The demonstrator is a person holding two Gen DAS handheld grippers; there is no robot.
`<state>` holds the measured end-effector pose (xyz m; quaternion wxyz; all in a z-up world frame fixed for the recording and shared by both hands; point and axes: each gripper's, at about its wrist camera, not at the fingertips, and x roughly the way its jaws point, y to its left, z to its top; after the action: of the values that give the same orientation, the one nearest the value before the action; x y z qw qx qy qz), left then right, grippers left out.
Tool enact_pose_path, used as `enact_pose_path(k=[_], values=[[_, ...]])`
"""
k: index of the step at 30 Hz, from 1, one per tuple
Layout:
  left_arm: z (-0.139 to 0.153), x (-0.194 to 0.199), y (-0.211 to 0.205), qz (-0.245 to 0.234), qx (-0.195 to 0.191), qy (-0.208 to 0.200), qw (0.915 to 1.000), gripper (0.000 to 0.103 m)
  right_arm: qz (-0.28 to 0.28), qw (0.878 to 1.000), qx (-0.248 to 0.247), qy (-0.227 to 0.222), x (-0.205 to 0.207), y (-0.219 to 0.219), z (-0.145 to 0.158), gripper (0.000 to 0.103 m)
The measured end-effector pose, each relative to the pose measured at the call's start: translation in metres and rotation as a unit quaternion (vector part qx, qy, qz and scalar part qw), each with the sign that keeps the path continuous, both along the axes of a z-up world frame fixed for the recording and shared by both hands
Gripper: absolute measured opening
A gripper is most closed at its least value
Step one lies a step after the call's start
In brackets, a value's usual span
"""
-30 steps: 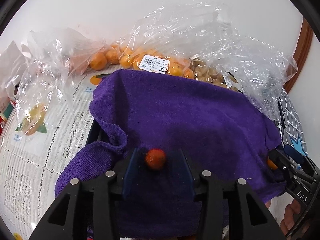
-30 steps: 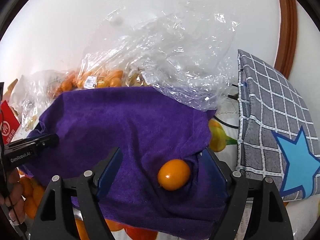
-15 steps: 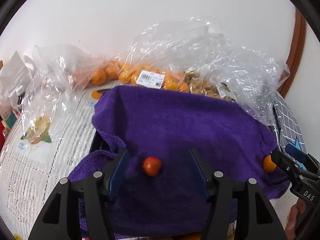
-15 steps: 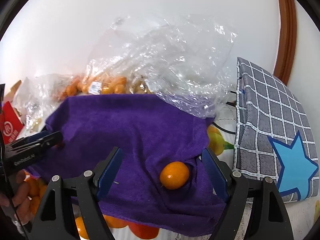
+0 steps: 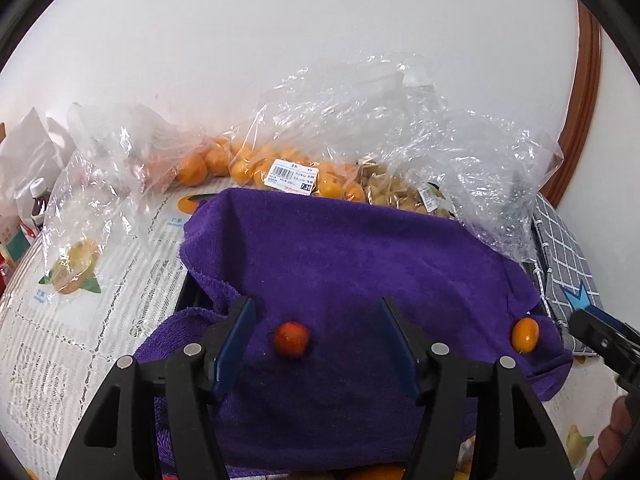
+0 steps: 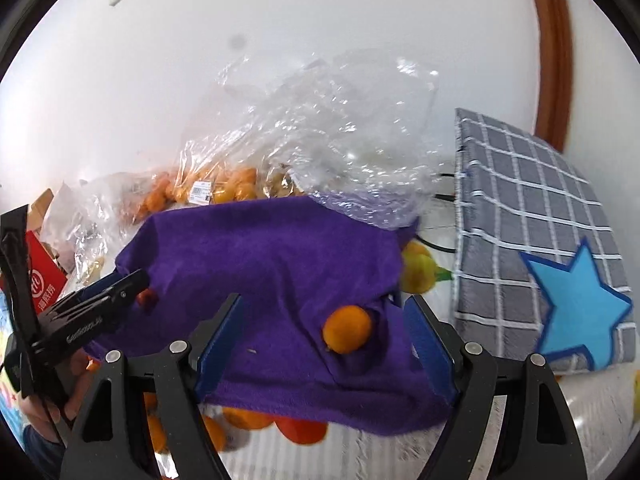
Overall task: Organize fruits
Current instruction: 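Lift both tools away from the towel toward the loose fruits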
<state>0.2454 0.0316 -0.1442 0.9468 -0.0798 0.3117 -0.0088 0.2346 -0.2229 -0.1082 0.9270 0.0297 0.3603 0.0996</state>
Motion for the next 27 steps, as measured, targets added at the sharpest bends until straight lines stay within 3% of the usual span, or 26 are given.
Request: enact_pose_path(k=[5,9,13,21,27], values=[[0.002,-0.009,0.0,0.002,-0.002,-0.018,0.9998,0.061,-0.007,0.999,0.032,-0.019,-0.029,-0.015,0.012,0.081],[0.008,-0.028,0.002,-0.004,-0.013,-0.047,0.9988,0.061,-0.025,0.999,-0.002,-0.042,-0.057,-0.018,0.024,0.081],[0.01,-0.054,0.005,-0.004,-0.011,-0.069,0.9976,0.069,-0.025,0.998,-0.029,-0.048,-0.081,-0.019,0.031,0.081],[-0.006,-0.107,0.036,0.027,-0.05,-0.048,0.9972,0.074,0.006,0.998,-0.05,-0.027,-0.12,-0.012,0.013,0.081],[-0.015,-0.129,0.05,0.049,-0.044,-0.022,0.9976,0.075,0.022,0.999,-0.028,-0.009,-0.136,-0.005,-0.006,0.07]])
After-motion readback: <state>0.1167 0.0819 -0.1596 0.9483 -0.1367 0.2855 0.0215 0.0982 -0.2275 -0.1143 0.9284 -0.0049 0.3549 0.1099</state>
